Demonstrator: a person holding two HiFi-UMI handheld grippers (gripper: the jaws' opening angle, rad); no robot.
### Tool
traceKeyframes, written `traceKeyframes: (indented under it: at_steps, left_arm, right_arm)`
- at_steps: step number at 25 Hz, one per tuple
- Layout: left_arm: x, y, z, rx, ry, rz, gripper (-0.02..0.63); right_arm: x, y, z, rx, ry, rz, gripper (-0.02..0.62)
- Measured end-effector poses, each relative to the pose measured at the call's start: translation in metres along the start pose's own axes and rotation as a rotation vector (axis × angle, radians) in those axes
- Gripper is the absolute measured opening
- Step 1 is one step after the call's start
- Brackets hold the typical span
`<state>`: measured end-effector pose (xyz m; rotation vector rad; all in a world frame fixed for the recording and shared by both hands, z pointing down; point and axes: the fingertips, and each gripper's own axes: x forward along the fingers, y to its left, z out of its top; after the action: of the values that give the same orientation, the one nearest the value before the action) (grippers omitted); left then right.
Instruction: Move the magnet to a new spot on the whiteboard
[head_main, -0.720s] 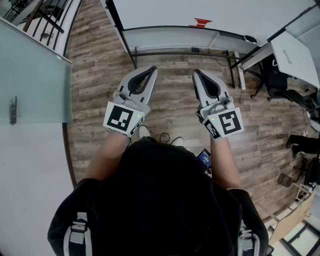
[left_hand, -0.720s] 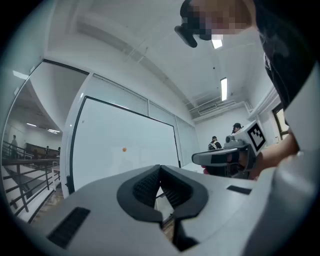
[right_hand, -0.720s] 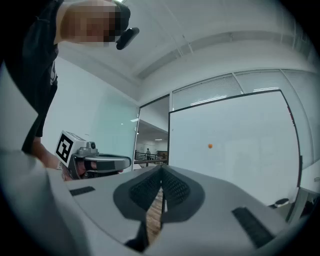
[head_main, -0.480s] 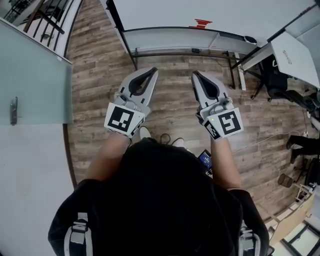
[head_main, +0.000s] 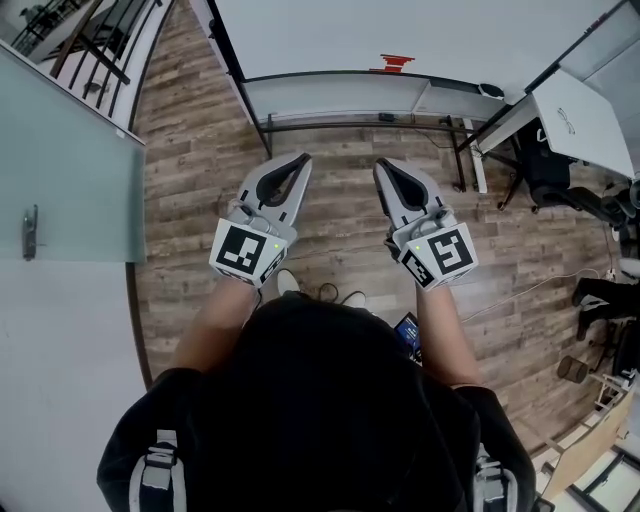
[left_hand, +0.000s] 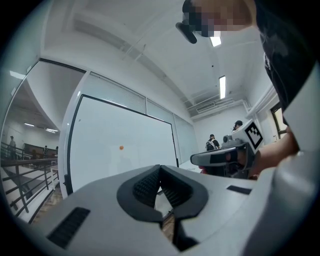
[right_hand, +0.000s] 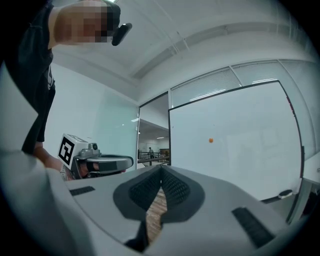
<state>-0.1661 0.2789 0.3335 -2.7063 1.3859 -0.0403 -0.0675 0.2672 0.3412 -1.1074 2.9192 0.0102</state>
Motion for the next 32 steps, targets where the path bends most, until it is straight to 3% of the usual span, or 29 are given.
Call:
traceKeyframes:
  at_steps: [22, 32]
  left_arm:
    - [0.041, -0.092, 0.006, -0.012, 0.009, 0.084, 0.002]
    - [0.062, -0.078, -0.004, -0.018, 0.022, 0.092, 0.002]
  right_arm:
    - [-0.076, -0.044, 0.006, -0.016, -0.021, 0.117, 0.000]
    - [-0.053, -0.060, -0.003, -0.021, -0.007, 0.154, 0.000]
